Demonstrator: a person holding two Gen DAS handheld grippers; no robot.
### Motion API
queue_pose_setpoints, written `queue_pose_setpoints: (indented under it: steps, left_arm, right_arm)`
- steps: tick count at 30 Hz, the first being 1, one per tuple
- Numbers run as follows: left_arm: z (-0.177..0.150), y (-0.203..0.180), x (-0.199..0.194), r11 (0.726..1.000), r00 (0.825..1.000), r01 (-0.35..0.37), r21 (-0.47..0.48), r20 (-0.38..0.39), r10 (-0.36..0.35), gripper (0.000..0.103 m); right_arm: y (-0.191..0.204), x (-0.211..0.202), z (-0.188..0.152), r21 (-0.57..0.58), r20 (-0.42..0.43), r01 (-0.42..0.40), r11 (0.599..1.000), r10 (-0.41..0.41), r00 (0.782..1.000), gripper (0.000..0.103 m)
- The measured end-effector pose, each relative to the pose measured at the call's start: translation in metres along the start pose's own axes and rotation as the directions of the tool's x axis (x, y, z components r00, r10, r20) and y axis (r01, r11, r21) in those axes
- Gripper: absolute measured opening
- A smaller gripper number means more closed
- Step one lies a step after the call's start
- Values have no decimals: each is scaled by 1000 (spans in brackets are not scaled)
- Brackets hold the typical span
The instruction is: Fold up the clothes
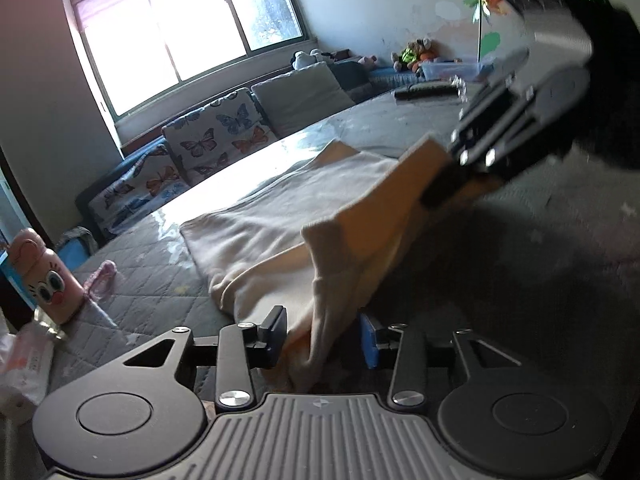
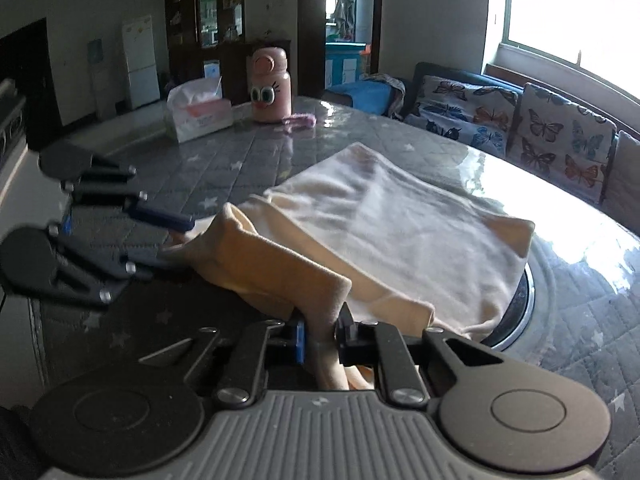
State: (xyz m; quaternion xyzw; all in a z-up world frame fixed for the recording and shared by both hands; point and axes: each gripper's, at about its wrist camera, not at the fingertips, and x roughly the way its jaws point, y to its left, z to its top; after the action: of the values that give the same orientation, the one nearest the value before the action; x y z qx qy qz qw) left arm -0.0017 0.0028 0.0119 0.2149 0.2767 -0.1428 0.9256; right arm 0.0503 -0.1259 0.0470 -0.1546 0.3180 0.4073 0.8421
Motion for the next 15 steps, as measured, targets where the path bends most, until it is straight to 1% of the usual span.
queue_pose_setpoints:
  steps: [4, 6, 8, 9, 11, 15]
  left_arm:
    - [-2, -5, 5, 997, 999, -43, 65, 9, 42, 42]
    - [-4, -8, 9, 993, 998, -59, 106, 8, 59, 33]
    - [-4, -7, 10, 991, 998, -62, 118, 5, 62, 15]
    - [-5, -6, 10, 991, 998, -61, 115, 6, 61, 11]
    - [-3, -4, 2, 993, 998, -56, 102, 23, 54, 8]
    - [1, -2, -18, 995, 997, -46, 86, 59, 41, 8]
  right_arm:
    - [2, -3, 4, -2, 13, 10, 1000, -10, 1000, 12]
    - [2, -3, 4, 7, 18, 17, 1000, -17, 1000, 11]
    - [2, -4, 4, 14, 23, 20, 1000, -20, 1000, 10]
    - [2, -4, 3, 16, 24, 20, 1000, -21, 999, 10]
    - [4, -8, 2, 13, 37, 24, 1000, -25, 999, 9]
    - [8, -21, 1, 8, 67, 23, 1000, -24, 997, 9]
